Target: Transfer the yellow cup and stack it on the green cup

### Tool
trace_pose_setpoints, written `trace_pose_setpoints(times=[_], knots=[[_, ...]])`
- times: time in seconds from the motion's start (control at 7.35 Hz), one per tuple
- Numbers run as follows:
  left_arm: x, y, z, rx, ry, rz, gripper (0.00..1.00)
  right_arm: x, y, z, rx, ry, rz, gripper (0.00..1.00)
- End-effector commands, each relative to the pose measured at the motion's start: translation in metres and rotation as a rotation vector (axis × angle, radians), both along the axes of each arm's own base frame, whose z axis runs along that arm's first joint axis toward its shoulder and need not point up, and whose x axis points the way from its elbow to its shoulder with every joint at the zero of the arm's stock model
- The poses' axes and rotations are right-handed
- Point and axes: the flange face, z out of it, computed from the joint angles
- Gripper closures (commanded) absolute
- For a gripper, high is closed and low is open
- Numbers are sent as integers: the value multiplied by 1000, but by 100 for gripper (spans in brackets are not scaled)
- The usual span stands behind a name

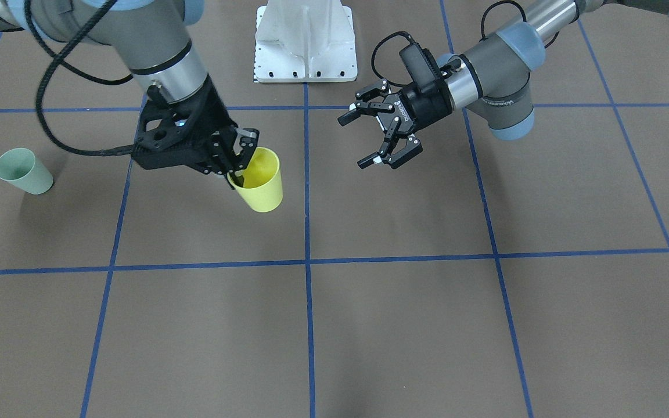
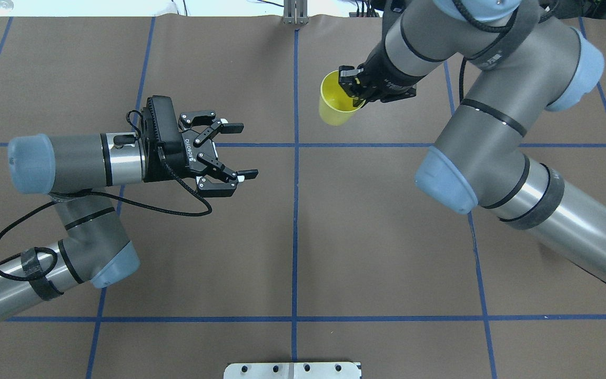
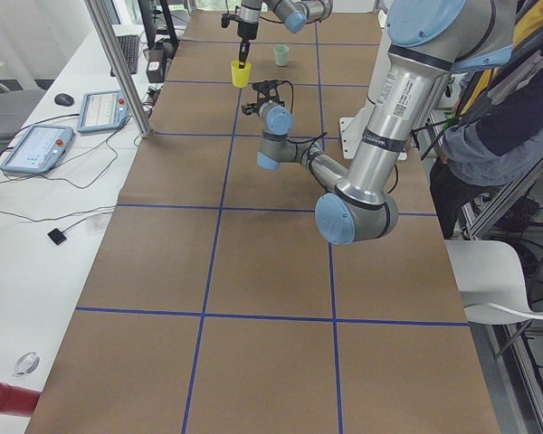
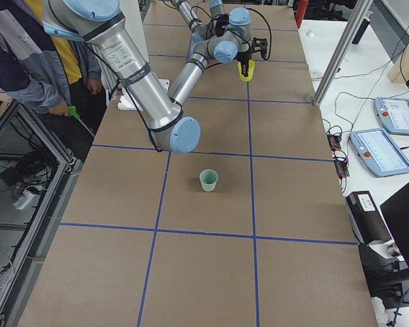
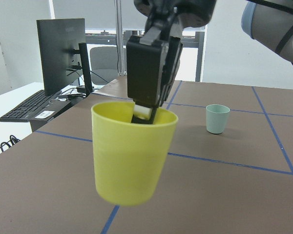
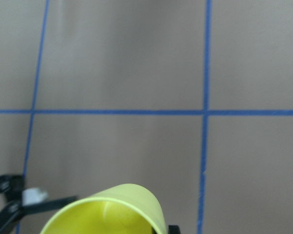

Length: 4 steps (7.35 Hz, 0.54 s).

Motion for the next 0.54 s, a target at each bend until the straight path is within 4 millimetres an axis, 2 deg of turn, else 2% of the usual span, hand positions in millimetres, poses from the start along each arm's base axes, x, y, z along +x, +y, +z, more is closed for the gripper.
trace_pose_setpoints(times=[0.0,0.14,0.41], knots=[[3,-25,18,-107,-81,-128,2,50,-33,49,-4,72,48,100],[6,-38,32,-177,-156,-209,2,58,-41,55,-13,83,61,100],[-20,-86,55,-305,-335,-310,2,68,-48,71,6,111,48,100]])
